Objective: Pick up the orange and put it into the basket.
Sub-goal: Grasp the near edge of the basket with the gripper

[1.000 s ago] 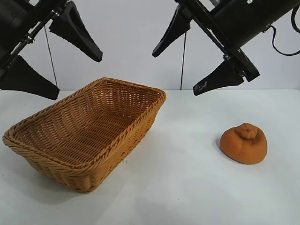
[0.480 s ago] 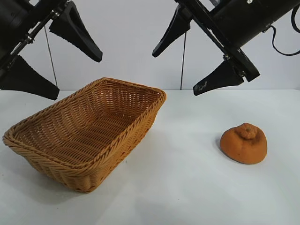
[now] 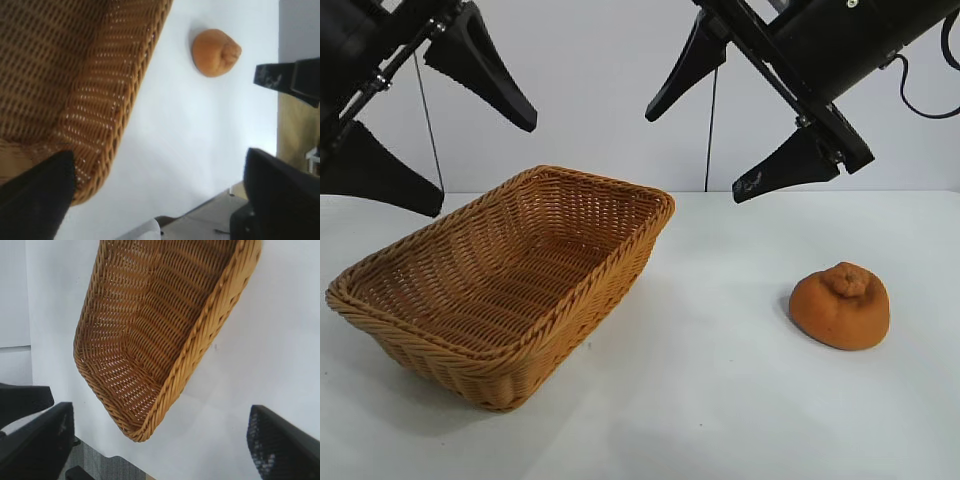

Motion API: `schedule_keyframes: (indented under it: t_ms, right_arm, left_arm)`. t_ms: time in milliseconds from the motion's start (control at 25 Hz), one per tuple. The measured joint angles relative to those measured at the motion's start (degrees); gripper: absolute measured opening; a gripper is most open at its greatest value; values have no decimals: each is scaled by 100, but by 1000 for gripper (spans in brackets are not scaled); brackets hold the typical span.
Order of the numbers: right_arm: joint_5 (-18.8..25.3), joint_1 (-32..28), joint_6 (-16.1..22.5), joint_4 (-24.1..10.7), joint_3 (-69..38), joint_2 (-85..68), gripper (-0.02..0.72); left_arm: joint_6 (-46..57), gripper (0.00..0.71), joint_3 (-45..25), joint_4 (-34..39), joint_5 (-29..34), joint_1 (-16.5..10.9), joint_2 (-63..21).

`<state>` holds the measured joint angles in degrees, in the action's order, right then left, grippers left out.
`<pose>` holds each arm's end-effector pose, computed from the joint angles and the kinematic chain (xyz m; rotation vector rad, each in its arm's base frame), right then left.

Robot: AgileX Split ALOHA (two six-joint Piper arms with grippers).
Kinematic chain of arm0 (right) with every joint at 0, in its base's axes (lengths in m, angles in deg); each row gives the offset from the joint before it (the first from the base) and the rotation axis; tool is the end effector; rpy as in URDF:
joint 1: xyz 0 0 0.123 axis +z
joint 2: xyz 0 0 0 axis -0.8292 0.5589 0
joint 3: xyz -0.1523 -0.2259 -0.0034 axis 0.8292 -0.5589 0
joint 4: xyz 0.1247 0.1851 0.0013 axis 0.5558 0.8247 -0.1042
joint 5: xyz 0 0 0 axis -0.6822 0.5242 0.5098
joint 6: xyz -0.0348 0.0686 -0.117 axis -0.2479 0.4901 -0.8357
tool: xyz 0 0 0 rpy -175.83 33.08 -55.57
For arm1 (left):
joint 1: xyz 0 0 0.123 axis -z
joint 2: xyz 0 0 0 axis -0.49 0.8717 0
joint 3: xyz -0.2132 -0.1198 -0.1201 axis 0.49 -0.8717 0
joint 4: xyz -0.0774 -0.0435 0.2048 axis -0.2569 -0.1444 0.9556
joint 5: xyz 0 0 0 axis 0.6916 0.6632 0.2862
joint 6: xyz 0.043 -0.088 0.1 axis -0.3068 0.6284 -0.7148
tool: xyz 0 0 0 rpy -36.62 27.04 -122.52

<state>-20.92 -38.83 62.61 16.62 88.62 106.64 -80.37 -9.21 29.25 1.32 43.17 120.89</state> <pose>0.3053 0.1753 0.2147 -0.0472 2.7120 1.0034 0.2697 -0.1438 0.2288 -0.1469 2.6859 -0.9944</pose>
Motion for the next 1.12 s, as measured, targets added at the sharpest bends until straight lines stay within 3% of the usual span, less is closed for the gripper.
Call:
schedule_keyframes:
  t_ms: [360,520,760,1120]
  right_arm:
    - [-14,0,0,0,0,0,642]
    - [-14,0,0,0,0,0,642]
    - [-20,0,0,0,0,0,642]
    - [-20,0,0,-4,0,0,642]
  left_arm:
    - [3270,644,-558,1968,228,-6,-632]
    - [4538,644,-685,2683,-26,-6,-637]
    - [5799,644,-685,2976,-458,-6,-571]
    - [6064,643,-685,2953,-840,242,326]
